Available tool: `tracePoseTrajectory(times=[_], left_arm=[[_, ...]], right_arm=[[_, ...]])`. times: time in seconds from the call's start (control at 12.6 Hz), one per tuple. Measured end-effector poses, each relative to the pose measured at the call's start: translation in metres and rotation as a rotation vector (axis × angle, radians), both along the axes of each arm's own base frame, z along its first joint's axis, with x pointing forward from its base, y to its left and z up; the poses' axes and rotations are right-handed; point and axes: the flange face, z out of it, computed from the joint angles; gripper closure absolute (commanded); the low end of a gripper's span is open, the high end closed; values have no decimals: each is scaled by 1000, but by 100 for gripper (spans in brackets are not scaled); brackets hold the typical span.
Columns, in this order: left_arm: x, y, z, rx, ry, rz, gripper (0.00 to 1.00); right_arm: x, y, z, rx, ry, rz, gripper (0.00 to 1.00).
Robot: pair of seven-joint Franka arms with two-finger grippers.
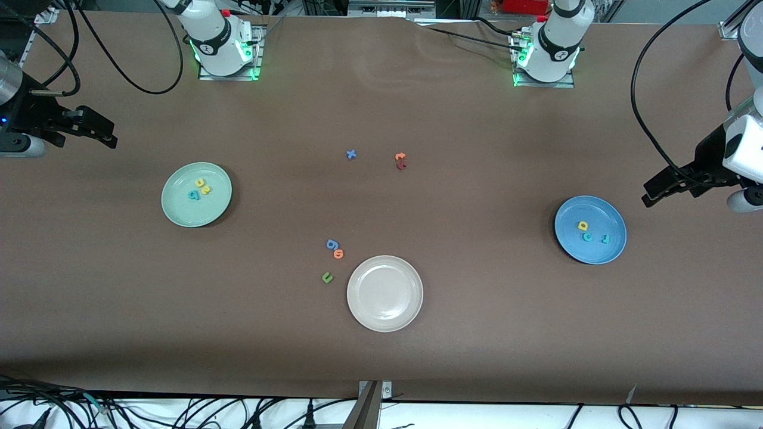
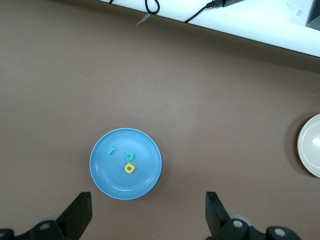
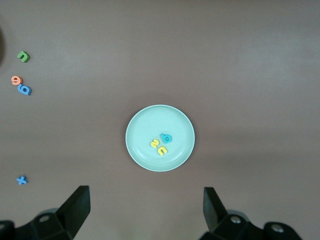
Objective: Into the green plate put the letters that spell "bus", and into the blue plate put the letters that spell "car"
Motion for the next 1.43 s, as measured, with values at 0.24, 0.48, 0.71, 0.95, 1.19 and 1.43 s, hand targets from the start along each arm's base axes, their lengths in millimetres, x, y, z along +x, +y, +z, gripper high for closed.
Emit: tracePoseTrajectory(times=[0.24,0.48,0.71,0.95,1.19,1.43], left_arm=[[0,1,0,-2,2,2,0],[0,3,-1,-5,3,4,0],[0,1,-1,-7,4,1,0],[0,0,-1,-8,3,1,0],[-1,0,0,-8,1,1,0],[0,-1,5,-8,-7,0,0]], right_arm=[[0,0,0,0,0,0,0],[0,0,0,0,0,1,0],[0,1,0,0,0,2,0],[0,1,0,0,0,2,0],[0,1,0,0,0,3,0],[0,1,0,0,0,4,0]])
